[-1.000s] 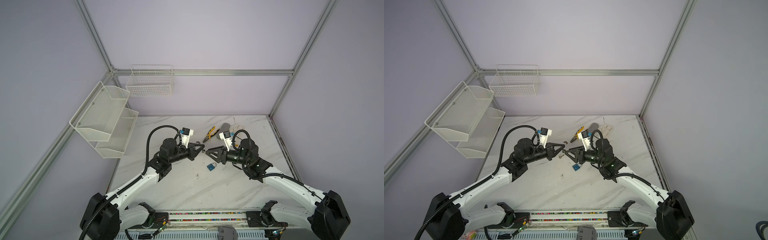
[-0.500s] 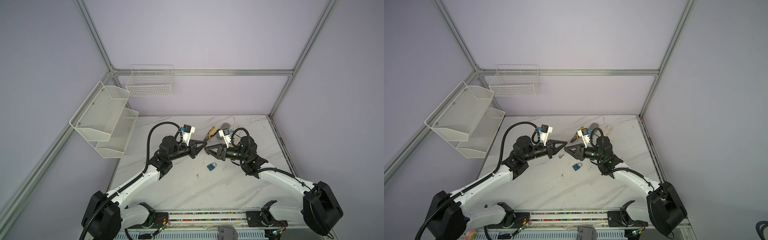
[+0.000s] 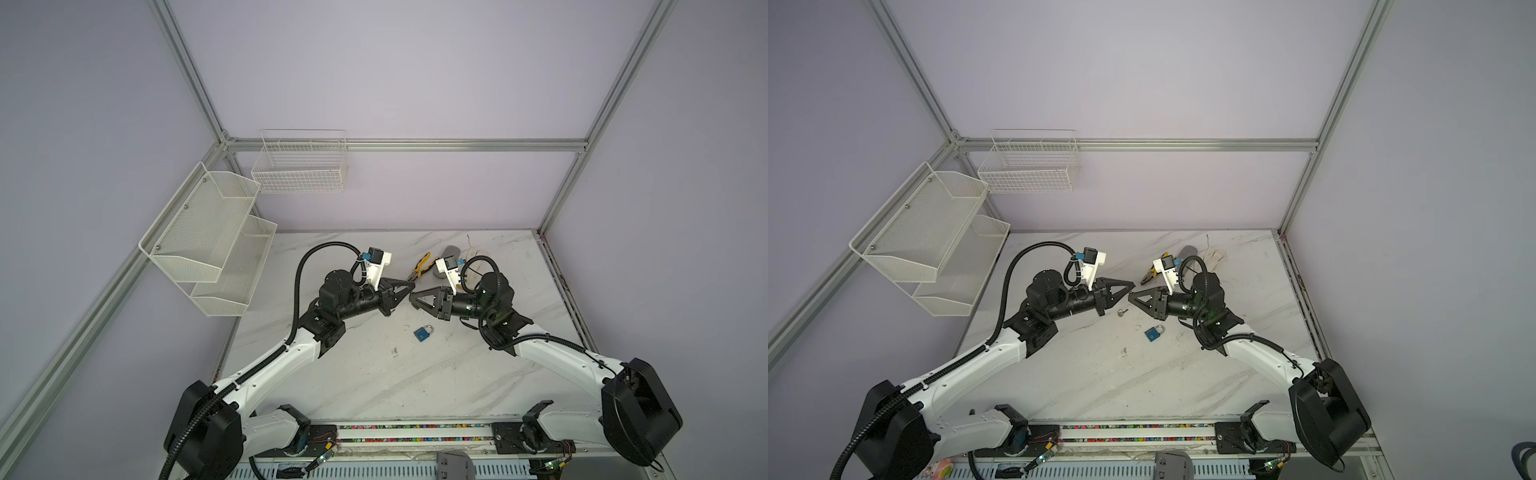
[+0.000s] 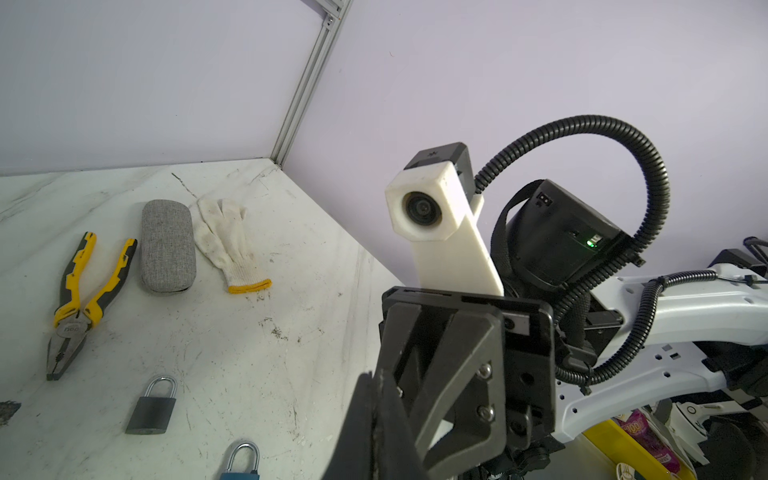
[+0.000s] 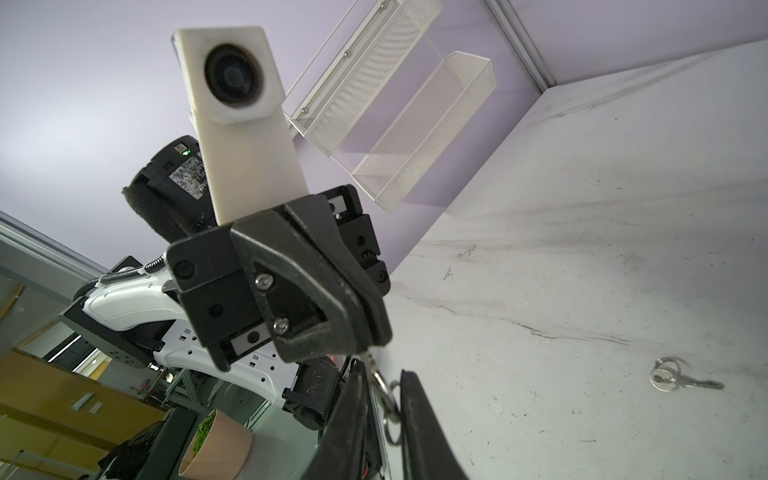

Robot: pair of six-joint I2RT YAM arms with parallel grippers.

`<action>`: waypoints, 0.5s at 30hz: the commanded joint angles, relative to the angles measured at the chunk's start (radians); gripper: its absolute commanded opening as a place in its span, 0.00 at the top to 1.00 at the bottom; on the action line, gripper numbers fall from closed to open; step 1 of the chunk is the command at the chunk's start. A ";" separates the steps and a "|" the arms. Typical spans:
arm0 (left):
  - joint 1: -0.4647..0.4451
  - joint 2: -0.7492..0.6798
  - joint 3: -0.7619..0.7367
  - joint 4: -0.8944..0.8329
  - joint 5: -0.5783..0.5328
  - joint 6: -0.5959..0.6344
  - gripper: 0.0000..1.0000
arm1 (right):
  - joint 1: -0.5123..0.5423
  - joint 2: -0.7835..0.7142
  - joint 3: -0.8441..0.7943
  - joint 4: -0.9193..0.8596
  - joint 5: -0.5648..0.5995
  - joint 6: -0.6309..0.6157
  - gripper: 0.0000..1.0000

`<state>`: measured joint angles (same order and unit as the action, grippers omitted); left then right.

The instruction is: Unlock with the key

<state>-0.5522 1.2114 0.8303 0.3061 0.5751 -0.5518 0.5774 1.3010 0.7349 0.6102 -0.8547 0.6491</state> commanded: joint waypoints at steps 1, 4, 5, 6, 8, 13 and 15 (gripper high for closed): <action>0.001 -0.012 0.093 0.032 0.020 0.030 1.00 | -0.004 0.003 -0.002 0.053 -0.023 0.016 0.83; 0.000 -0.011 0.091 0.034 0.017 0.033 1.00 | -0.004 0.004 0.001 0.054 -0.023 0.021 0.85; 0.000 -0.011 0.090 0.036 0.017 0.034 1.00 | -0.005 0.004 0.002 0.052 -0.025 0.019 0.87; 0.001 -0.009 0.092 0.037 0.016 0.035 1.00 | -0.005 0.005 0.001 0.052 -0.022 0.019 0.88; 0.000 -0.005 0.095 0.037 0.022 0.036 1.00 | -0.007 0.004 0.003 0.053 -0.016 0.021 0.93; 0.001 -0.003 0.101 0.037 0.022 0.038 1.00 | -0.010 0.000 0.005 0.052 -0.008 0.028 1.00; 0.000 -0.003 0.105 0.034 0.021 0.038 1.00 | -0.015 -0.011 0.004 0.051 0.003 0.032 1.00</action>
<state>-0.5522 1.2118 0.8349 0.3096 0.5835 -0.5404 0.5720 1.3025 0.7349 0.6247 -0.8616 0.6613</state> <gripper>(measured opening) 0.048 0.076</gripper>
